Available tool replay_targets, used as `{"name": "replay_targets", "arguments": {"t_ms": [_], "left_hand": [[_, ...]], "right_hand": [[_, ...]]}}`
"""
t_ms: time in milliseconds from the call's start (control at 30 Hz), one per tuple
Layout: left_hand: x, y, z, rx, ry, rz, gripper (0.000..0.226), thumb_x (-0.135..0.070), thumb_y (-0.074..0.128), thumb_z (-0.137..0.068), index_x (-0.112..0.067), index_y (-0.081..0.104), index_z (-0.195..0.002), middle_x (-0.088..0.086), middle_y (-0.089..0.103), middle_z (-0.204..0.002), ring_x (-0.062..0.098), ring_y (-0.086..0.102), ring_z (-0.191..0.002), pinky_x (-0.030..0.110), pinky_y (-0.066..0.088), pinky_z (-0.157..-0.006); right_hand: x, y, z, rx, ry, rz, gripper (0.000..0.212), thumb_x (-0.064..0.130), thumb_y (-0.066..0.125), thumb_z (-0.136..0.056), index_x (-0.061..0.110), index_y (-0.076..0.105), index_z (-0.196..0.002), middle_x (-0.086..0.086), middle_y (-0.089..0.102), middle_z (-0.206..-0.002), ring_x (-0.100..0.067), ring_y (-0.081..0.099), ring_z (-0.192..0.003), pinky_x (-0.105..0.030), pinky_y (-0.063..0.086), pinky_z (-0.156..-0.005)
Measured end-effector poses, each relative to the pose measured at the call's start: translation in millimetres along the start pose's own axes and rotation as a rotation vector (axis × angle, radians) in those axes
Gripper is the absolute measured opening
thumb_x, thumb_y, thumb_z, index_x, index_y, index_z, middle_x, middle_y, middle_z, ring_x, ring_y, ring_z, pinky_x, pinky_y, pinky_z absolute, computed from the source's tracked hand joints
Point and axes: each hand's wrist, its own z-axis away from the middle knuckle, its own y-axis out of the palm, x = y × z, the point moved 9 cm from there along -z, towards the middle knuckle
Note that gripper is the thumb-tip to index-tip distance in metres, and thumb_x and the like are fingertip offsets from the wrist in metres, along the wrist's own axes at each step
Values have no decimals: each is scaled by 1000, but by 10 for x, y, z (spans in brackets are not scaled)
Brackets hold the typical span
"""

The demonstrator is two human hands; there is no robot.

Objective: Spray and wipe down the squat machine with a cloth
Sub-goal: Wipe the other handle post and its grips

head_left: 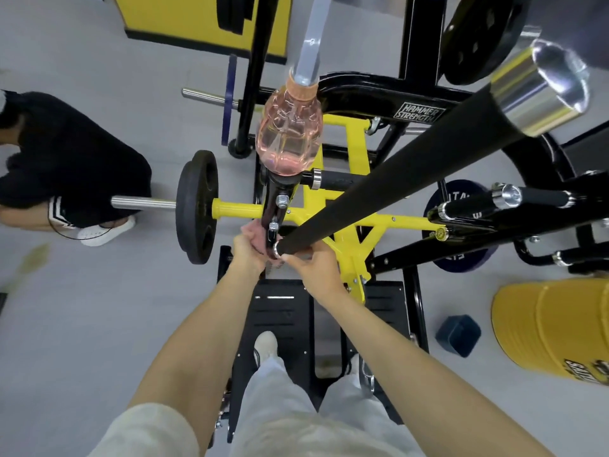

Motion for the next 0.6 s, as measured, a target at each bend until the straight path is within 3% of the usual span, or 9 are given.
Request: {"name": "replay_targets", "arguments": {"t_ms": [67,167,267,367,400,467,600], "left_hand": [[-94,-37,-22,-9,27,7,40,-10,25,-98,-10,52,-128,16,54,-133,33,56,-114,41,46,-81],[-20,-85,111,11,-12,-53,37,-12,25,-102,-7,48,-131,17,54,-131,35,51,-122,47,47,-74],[174,-94,278,61,-65,-43,35,-14,24,-104,-4,56,-114,21,56,-125,36,59,-106,47,48,-67],[261,-105,376,33,-82,17,31,-10,26,-104,-5,52,-89,23,57,-116,37,56,-111,44,51,-60],[285,-98,400,27,-83,29,31,-8,26,-103,-5,49,-83,23,58,-112,37,56,-110,44,53,-55],[317,-112,435,12,-78,43,32,-2,26,-101,-7,43,-73,23,57,-99,35,59,-91,37,55,-46],[327,-149,544,-42,-83,97,29,0,26,-99,-6,42,-76,19,50,-84,27,50,-70,39,53,-40]], "right_hand": [[13,-2,-3,10,-3,-12,28,8,75,-78,1,67,-103,-7,70,-99,-17,63,-91,-20,48,-81],[31,2,9,22,0,-26,26,7,74,-79,2,67,-104,-4,69,-99,-13,63,-91,-13,46,-78],[12,11,24,35,21,-35,27,5,71,-81,1,65,-107,-4,69,-99,-2,62,-84,-6,44,-71],[24,19,11,51,30,-17,28,5,72,-81,2,63,-107,-4,68,-99,-1,62,-82,-6,45,-71],[28,15,4,50,31,-2,28,6,73,-80,2,63,-106,-4,67,-99,-5,63,-84,-10,47,-74],[42,8,-7,46,27,13,28,6,75,-77,6,63,-102,-9,67,-102,-17,64,-90,-23,50,-81],[113,3,19,44,-6,50,23,6,74,-76,11,64,-96,-14,66,-101,-23,63,-90,-32,50,-81]]}}
